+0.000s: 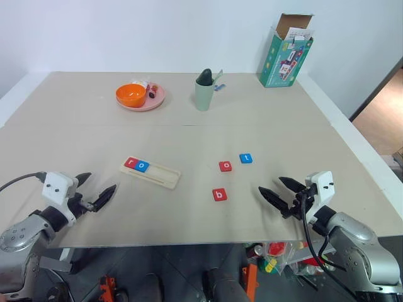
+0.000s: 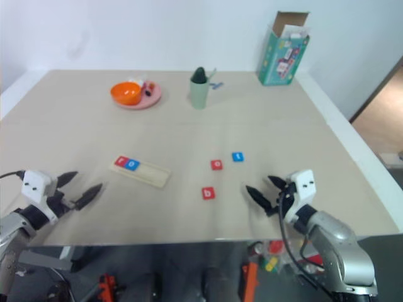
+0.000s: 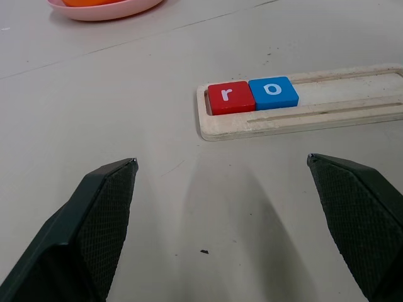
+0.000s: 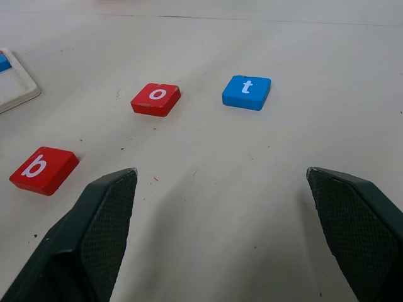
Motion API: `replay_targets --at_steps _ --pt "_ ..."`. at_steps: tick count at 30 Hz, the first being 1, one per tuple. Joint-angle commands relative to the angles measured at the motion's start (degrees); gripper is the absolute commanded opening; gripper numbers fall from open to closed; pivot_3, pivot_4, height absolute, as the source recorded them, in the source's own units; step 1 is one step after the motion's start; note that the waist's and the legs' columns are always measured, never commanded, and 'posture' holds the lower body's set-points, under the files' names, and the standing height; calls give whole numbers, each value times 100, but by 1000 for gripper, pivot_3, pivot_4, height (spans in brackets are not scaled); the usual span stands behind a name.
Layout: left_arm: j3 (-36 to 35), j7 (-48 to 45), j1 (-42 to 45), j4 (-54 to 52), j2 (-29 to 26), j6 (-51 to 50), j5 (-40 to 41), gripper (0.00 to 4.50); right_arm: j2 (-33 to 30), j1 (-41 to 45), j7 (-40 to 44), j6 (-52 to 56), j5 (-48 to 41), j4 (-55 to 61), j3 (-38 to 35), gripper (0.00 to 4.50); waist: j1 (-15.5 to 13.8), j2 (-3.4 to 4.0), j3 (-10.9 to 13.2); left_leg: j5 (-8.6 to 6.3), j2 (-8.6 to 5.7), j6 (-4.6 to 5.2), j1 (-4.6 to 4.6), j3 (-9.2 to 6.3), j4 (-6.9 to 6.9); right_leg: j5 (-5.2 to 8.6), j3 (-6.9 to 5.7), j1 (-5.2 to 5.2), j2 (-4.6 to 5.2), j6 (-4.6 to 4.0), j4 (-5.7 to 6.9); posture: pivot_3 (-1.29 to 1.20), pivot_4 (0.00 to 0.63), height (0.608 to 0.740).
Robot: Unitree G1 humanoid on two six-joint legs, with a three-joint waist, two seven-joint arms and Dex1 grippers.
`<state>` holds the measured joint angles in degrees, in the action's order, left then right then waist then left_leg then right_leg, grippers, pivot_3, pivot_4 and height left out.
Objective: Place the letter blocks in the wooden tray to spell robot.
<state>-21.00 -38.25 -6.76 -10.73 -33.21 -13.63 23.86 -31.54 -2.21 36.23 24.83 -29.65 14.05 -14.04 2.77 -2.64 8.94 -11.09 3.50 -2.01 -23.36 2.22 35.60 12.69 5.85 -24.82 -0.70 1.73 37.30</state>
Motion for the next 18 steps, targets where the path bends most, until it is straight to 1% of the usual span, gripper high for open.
replay_targets --at_steps 1,6,11,15,17,18 --pt "-23 -90 41 -172 -85 63 66 4500 -88 49 59 -12 -79 156 -129 4447 0 0 0 0 0 0 0 0 0 0 0 0 0 0 0 0 150 740" --pt "-38 -252 107 30 -18 253 67 4500 -63 12 33 -35 -44 201 -153 4447 0 0 0 0 0 0 0 0 0 0 0 0 0 0 0 0 150 740" --pt "-61 -424 105 110 -93 407 35 4500 -89 0 78 -27 -47 217 -132 4447 0 0 0 0 0 0 0 0 0 0 0 -1 0 0 0 0 150 740" --pt "11 -868 317 11 -487 516 -4 4500 -196 93 396 -88 -87 270 -25 4447 0 -3 3 0 0 0 -1 0 0 0 0 -2 -1 0 0 0 150 740" --pt "142 -1207 739 210 -826 414 43 4500 -290 262 635 -87 -96 287 115 4447 0 -1 6 0 0 0 0 0 0 0 0 -2 -1 0 0 0 150 740" --pt "311 -1505 992 421 -1058 514 -69 4500 -326 402 751 -44 -150 301 189 4447 -1 0 6 1 0 2 -1 0 3 0 -1 -2 -1 -1 0 0 150 740"
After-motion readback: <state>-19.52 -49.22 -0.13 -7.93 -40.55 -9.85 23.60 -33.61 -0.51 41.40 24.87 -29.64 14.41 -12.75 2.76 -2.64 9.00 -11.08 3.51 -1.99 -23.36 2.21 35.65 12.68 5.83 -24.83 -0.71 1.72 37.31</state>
